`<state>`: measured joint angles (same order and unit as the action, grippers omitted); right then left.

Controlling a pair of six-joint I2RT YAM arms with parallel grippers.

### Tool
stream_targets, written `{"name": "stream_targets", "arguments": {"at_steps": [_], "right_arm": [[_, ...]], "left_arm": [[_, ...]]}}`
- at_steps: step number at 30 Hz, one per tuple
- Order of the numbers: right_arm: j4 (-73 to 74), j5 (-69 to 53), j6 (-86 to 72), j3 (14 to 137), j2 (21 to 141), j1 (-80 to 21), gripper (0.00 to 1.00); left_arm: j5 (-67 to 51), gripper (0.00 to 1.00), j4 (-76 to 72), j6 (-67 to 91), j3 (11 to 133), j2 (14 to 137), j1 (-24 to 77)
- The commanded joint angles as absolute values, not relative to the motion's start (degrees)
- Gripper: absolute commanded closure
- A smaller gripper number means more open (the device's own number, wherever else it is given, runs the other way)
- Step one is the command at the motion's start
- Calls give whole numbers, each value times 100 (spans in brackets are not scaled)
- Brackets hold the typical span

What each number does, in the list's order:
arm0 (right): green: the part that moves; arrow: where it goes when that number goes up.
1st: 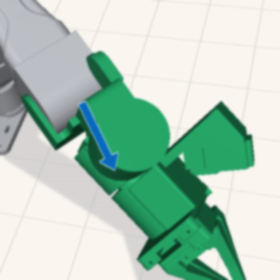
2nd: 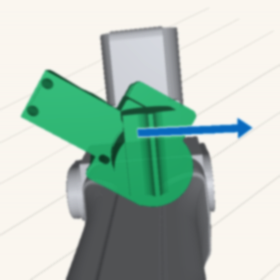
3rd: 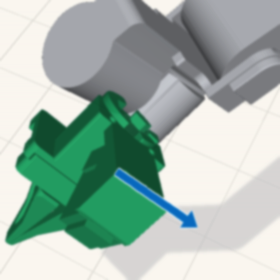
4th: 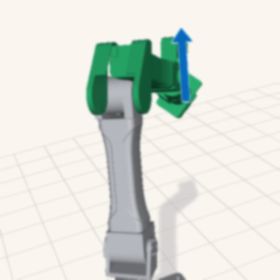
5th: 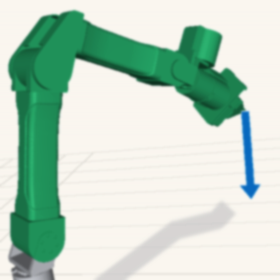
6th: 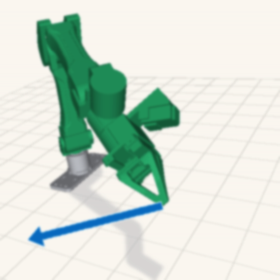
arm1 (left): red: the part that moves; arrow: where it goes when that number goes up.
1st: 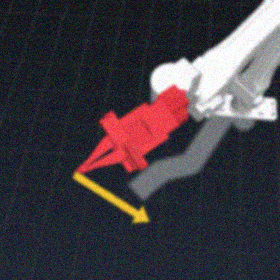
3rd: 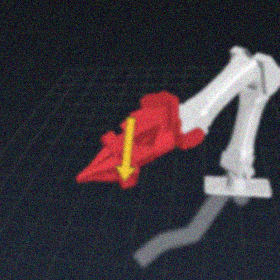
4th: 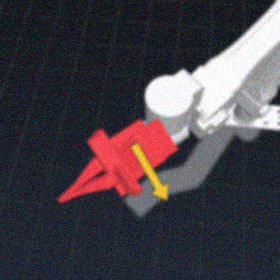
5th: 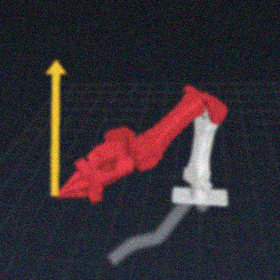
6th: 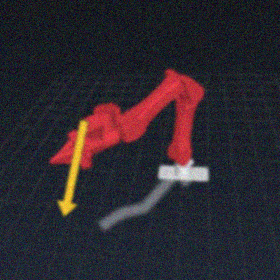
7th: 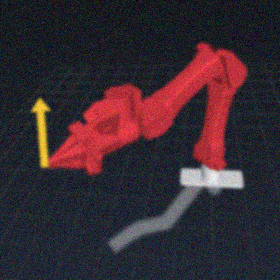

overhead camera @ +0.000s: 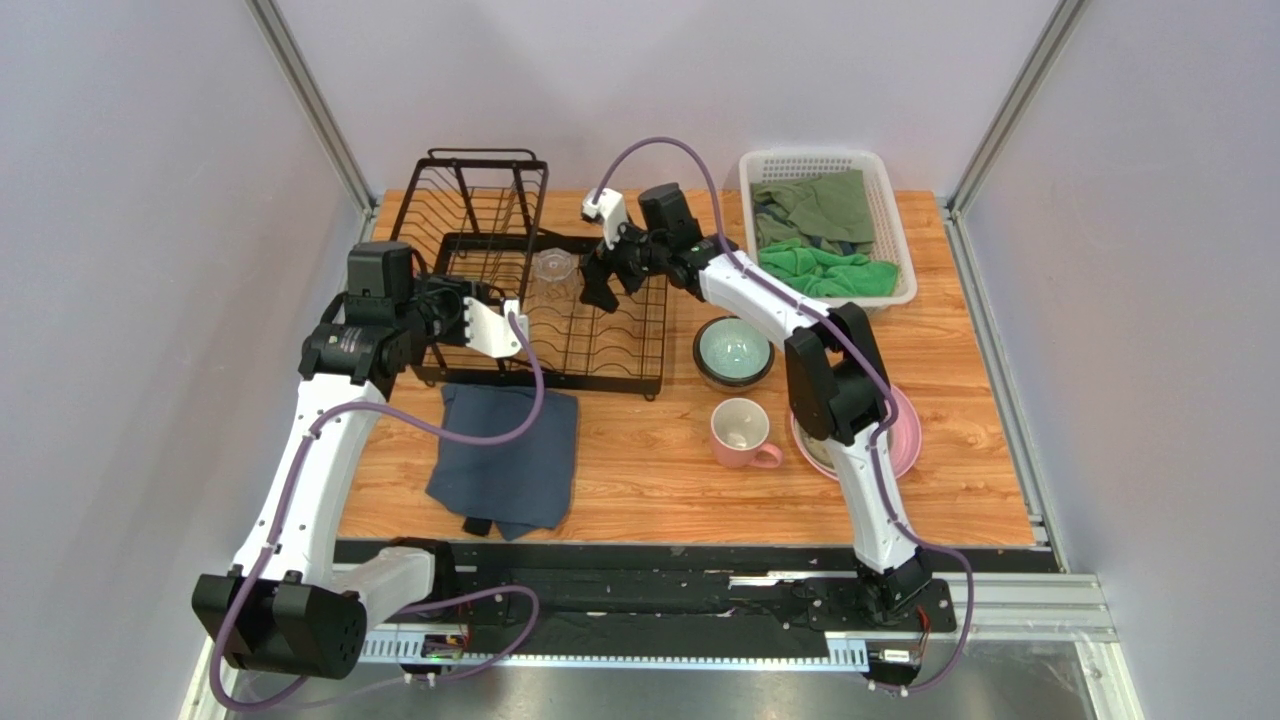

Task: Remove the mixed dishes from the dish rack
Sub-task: Move the dish rack to the center of the board, then pick up the cup from the dish rack.

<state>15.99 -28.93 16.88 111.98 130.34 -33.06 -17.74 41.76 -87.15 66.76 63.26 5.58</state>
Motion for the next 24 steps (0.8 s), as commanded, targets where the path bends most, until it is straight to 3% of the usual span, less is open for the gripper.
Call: {"name": "stream_targets", "arguments": {"at_steps": [1, 10, 19, 24], "right_arm": [[1195, -3059, 2003, 11671, 13253, -3524, 7], [1037, -2874, 2171, 12268, 13763, -3683, 2], [791, -2365, 1987, 12673, 14220, -3779, 1], [633, -1908, 1741, 12937, 14519, -3823, 0]], "left_arm": [[-2153, 100, 4737, -9150, 6425, 6337, 580], [-2127, 99, 4500, -8851, 6319, 6311, 580], [-2215, 80, 4210, -8587, 6153, 6188, 580], [-2153, 75, 3894, -8429, 5977, 6135, 580]]}}
